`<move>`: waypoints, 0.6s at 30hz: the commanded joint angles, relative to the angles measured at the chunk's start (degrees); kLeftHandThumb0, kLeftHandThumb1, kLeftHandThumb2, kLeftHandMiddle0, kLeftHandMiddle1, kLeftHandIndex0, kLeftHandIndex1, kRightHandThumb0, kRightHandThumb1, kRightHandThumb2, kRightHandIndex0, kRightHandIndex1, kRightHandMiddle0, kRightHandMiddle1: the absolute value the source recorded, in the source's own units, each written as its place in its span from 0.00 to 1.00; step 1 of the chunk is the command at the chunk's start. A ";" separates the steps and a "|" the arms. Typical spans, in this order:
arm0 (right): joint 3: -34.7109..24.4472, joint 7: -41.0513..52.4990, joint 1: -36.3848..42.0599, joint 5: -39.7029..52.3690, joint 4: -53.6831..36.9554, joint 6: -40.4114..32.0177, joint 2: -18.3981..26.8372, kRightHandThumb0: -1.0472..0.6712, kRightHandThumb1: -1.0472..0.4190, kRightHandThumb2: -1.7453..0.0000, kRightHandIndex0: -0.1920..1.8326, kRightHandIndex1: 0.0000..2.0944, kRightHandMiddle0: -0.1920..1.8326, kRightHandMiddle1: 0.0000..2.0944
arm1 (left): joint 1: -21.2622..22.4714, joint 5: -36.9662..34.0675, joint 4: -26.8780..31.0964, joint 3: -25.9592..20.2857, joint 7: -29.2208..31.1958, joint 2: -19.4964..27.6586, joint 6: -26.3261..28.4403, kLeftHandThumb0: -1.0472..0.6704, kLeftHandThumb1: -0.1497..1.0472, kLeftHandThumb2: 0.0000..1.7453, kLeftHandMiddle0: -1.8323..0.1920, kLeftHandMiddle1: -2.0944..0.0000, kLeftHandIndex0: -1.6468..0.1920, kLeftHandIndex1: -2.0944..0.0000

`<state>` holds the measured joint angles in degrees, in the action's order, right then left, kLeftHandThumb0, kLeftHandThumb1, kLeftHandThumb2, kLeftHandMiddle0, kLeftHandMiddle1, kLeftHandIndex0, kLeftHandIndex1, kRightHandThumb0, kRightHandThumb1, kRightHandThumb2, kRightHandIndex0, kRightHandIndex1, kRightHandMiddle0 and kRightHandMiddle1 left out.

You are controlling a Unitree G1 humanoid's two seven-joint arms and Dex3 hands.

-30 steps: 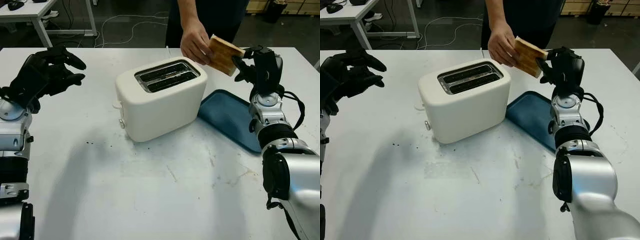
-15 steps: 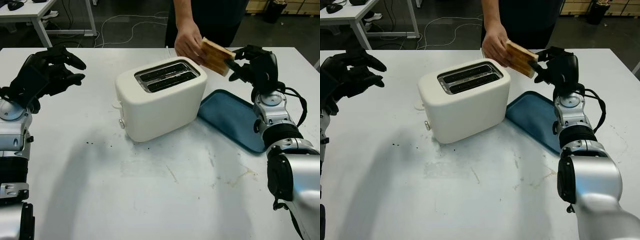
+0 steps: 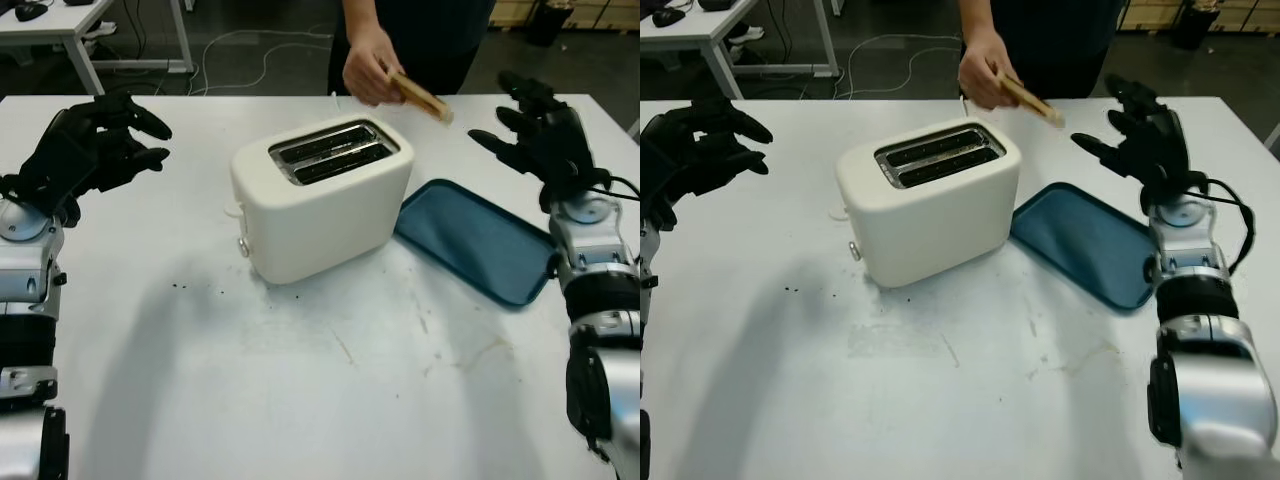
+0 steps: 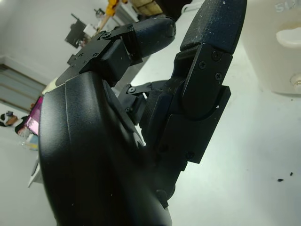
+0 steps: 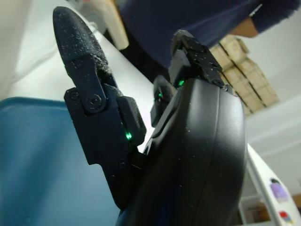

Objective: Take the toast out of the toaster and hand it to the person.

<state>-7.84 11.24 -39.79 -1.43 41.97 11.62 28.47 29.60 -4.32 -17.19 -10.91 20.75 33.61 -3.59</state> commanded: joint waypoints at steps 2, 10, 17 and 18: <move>-2.00 4.22 3.93 4.61 -3.82 0.54 -0.73 0.10 0.17 1.00 0.12 0.00 0.12 0.00 | -2.17 -0.44 1.75 -1.00 -0.52 -0.45 -0.32 0.00 0.86 0.00 0.58 0.38 0.56 0.45; -3.14 11.12 13.87 11.23 -13.36 0.05 -3.82 0.09 0.17 1.00 0.09 0.00 0.10 0.00 | -9.84 -3.88 10.87 -4.43 -3.23 -3.85 6.29 0.00 0.79 0.00 0.47 0.53 0.44 0.60; -5.08 4.84 25.52 17.67 -27.61 -2.14 -15.67 0.16 0.22 1.00 0.26 0.08 0.28 0.04 | -19.95 -3.38 19.25 -3.90 -8.14 -11.61 6.11 0.00 0.78 0.01 0.43 0.62 0.42 0.69; -5.13 3.88 26.70 18.19 -29.10 -2.11 -17.23 0.20 0.22 1.00 0.32 0.10 0.32 0.04 | -20.89 -2.81 19.77 -3.55 -8.95 -12.57 5.55 0.00 0.79 0.00 0.44 0.60 0.45 0.65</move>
<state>-12.42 16.48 -14.62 15.30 15.33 9.93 12.97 10.05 -8.10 1.23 -14.95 12.91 22.10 3.23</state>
